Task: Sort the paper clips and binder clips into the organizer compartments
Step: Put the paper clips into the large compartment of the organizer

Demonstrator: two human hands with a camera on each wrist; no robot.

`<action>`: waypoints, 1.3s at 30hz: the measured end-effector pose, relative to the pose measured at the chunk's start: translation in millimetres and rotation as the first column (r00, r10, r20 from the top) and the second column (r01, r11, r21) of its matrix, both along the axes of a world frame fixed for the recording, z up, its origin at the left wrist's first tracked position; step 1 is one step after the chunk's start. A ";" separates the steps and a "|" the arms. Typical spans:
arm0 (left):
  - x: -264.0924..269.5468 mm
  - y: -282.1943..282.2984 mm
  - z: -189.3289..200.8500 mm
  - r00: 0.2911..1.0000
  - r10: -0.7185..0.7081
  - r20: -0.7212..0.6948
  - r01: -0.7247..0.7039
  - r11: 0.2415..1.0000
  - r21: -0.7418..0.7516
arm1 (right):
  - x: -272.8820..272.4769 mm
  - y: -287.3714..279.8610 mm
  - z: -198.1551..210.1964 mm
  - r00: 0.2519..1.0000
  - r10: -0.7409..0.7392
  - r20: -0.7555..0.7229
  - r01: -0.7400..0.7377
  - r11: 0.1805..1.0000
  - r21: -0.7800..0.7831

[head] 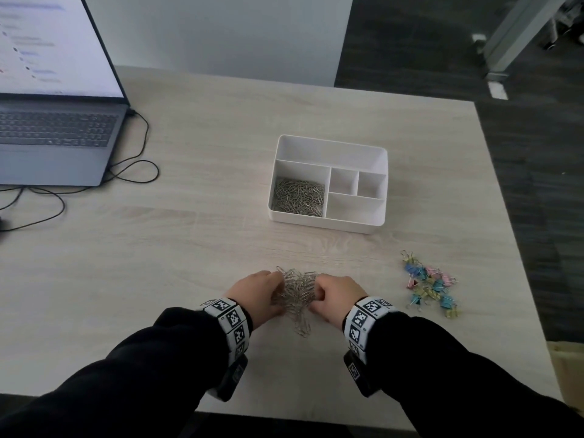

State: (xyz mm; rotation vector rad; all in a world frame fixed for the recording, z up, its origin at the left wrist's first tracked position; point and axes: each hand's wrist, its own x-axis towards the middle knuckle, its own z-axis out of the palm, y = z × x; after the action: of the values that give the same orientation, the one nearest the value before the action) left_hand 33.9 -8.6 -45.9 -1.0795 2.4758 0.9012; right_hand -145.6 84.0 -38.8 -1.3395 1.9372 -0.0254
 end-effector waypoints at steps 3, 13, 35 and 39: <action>6.0 -6.0 4.3 0.998 0.055 -0.017 -0.054 0.998 0.010 | -14.8 4.4 -2.0 0.997 -0.079 0.010 0.079 0.994 -0.075; -2.7 -1.0 1.1 0.993 -0.022 0.119 0.035 0.993 -0.114 | -4.6 5.5 -9.5 0.988 0.119 -0.094 -0.123 0.992 -0.040; -50.3 -23.0 -3.6 0.999 -0.032 0.010 0.032 0.999 0.011 | -0.7 -36.6 -8.4 0.998 0.054 0.018 -0.053 0.997 -0.060; -49.7 -35.5 -2.2 0.999 -0.016 -0.048 0.021 0.994 0.103 | -7.8 -39.8 -3.6 0.995 -0.024 0.097 0.030 0.997 -0.064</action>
State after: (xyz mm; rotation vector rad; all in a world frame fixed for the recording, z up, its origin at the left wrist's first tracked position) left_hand -15.8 -44.0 -48.1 -1.0105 2.4425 1.0485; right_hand -153.4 44.1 -42.4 -1.3302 1.8880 -0.1648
